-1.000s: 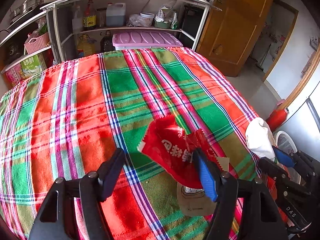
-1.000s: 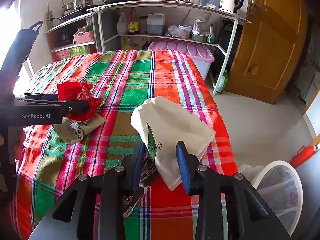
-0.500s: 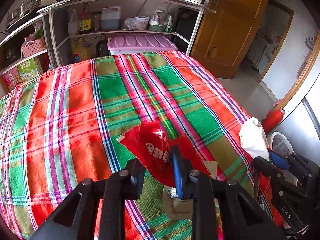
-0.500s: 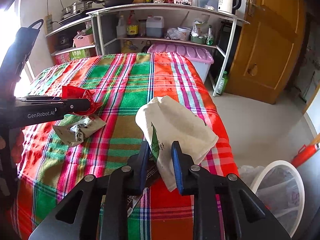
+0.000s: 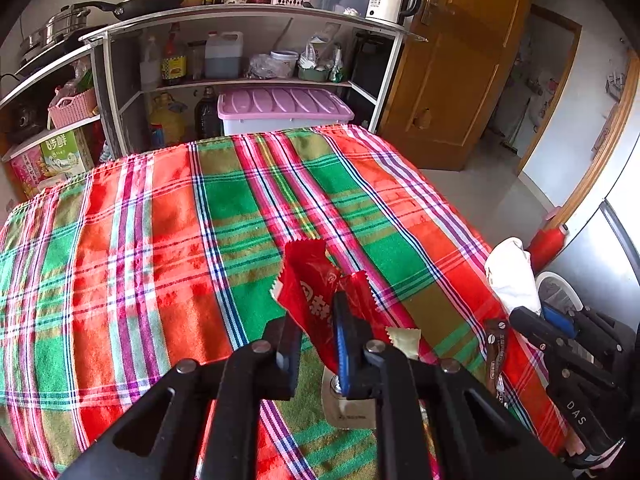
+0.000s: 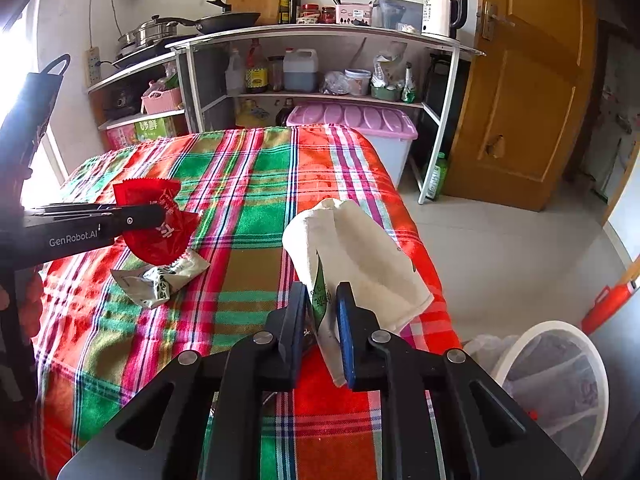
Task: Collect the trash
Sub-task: 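Lift the red chip bag and cream paper bag off the table with both tools, then carry the red chip bag and cream paper bag over the white bin with both tools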
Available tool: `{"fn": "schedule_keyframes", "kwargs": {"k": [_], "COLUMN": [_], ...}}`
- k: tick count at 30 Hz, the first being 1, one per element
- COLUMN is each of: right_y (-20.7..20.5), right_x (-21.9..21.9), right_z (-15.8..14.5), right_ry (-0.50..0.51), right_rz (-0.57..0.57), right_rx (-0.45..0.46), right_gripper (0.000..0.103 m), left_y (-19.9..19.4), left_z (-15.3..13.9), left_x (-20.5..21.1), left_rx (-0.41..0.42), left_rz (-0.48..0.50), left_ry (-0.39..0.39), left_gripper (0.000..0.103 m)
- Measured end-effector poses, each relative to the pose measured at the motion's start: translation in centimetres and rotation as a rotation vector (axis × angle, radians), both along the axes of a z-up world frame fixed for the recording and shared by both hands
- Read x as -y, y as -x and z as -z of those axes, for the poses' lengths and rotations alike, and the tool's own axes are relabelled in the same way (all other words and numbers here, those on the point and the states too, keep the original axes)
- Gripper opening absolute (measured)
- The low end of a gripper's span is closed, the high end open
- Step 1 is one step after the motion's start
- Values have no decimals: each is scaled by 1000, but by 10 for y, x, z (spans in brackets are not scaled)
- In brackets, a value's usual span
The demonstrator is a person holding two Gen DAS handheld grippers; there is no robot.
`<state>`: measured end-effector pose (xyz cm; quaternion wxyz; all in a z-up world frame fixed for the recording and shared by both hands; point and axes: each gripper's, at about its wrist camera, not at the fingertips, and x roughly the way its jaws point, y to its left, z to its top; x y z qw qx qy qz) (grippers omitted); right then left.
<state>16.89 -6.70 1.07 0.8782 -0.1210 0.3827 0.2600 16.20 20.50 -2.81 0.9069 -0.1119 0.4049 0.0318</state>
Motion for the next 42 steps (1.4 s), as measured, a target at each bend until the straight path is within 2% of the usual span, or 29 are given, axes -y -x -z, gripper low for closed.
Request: {"fn": "schedule_keyframes", "kwargs": {"k": [7,13,25,33,42], "right_y": [8,20,44,55,63], "right_x": [5,21,75,121,184], "right_z": [-11,-22,-46,-56,-53], "right_ry": [-26,-50,-56,-43,-16], "right_rz": [-1,26,126,203,311], "right_rx": [21,47,96,121,102], "right_gripper": [15,15,15,15,15], "left_y": [13,21,28,28,22], "left_z": [-18,-38,-58,-59,-51], "left_x": [5,26,103,155,228], "left_rx": [41,88,137,136,103], "left_rz": [12,56,219,319,459], "left_ry": [11,11,-6,7,32], "left_gripper": [15,15,15,15,15]}}
